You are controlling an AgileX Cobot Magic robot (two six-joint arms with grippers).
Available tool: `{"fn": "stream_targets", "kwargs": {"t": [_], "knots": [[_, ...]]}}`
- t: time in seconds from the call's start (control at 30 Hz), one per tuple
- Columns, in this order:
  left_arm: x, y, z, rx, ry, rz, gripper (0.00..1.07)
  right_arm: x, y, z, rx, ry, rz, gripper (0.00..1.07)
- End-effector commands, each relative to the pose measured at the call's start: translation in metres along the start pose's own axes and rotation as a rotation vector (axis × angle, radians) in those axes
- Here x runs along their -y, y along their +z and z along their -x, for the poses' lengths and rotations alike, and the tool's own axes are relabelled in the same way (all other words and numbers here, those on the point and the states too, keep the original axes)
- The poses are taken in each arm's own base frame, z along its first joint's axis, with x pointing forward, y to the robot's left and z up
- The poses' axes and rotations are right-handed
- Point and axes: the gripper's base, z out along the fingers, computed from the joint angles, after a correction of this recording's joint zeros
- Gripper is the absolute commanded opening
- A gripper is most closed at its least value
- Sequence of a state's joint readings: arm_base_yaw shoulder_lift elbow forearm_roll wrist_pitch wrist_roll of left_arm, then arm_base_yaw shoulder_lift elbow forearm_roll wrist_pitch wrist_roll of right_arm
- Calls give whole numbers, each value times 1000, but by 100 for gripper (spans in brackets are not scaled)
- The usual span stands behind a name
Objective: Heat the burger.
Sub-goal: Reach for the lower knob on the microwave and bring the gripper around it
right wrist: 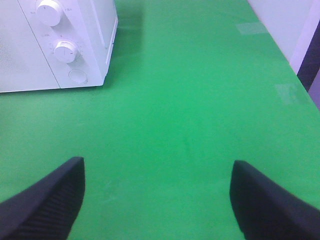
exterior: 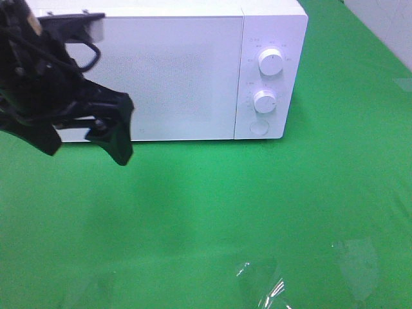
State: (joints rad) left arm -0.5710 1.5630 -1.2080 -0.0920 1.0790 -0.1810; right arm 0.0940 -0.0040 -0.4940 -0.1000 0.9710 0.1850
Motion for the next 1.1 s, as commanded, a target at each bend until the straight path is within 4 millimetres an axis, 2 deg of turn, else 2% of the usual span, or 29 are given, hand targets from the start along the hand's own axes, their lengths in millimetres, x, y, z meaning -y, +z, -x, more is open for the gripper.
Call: {"fn": "stream_targets", "kwargs": {"t": [0.03, 0.07, 0.1, 0.13, 0.17, 0.2, 0.33, 0.37, 0.47, 0.57, 0.63, 0.67, 0.7, 0.73, 0.77, 0.8, 0.83, 0.87, 0.93, 1.03, 1.1], "knots": [[-23, -18, -4, 6, -46, 12, 90, 0, -3, -2, 33, -3, -1, 76], [-37, -28, -7, 12, -79, 22, 90, 0, -3, -2, 33, -3, -1, 76], [-37, -28, -7, 12, -79, 22, 90, 0, -3, -2, 33, -3, -1, 76], [-53, -39, -10, 24, -114, 30, 90, 0, -3, -2, 33, -3, -1, 76], [-53, -39, -10, 24, -114, 30, 90, 0, -3, -2, 33, -3, -1, 76], [-66, -51, -15, 46, -151, 32, 90, 0, -3, -2, 33, -3, -1, 76], [-81, -65, -23, 75, -195, 39, 90, 0, -3, -2, 33, -3, -1, 76], [-90, -74, -29, 92, -220, 44, 90, 0, -3, -2, 33, -3, -1, 76], [-99, -81, -40, 115, -257, 40, 90, 0, -3, -2, 33, -3, -1, 76], [-102, -80, -50, 115, -278, 40, 90, 0, -3, -2, 33, -3, -1, 76], [-106, -69, -68, 92, -299, 39, 90, 0, -3, -2, 33, -3, -1, 76], [-106, -69, -68, 92, -299, 39, 90, 0, -3, -2, 33, -3, -1, 76], [-107, -62, -81, 77, -313, 38, 90, 0, -3, -2, 33, -3, -1, 76], [-107, -62, -81, 77, -313, 38, 90, 0, -3, -2, 33, -3, -1, 76], [-105, -56, -94, 70, -318, 39, 90, 0, -3, -2, 33, -3, -1, 76], [-105, -56, -94, 70, -318, 39, 90, 0, -3, -2, 33, -3, -1, 76], [-103, -48, -108, 57, -315, 39, 90, 0, -3, -2, 33, -3, -1, 76], [-103, -48, -108, 57, -315, 39, 90, 0, -3, -2, 33, -3, -1, 76], [-98, -38, -135, 55, -289, 41, 90, 0, -3, -2, 33, -2, -1, 76], [-97, -37, -141, 64, -274, 41, 90, 0, -3, -2, 33, -2, -1, 76], [-90, -34, -169, 97, -210, 45, 90, 0, -3, -2, 33, -2, -1, 76]]}}
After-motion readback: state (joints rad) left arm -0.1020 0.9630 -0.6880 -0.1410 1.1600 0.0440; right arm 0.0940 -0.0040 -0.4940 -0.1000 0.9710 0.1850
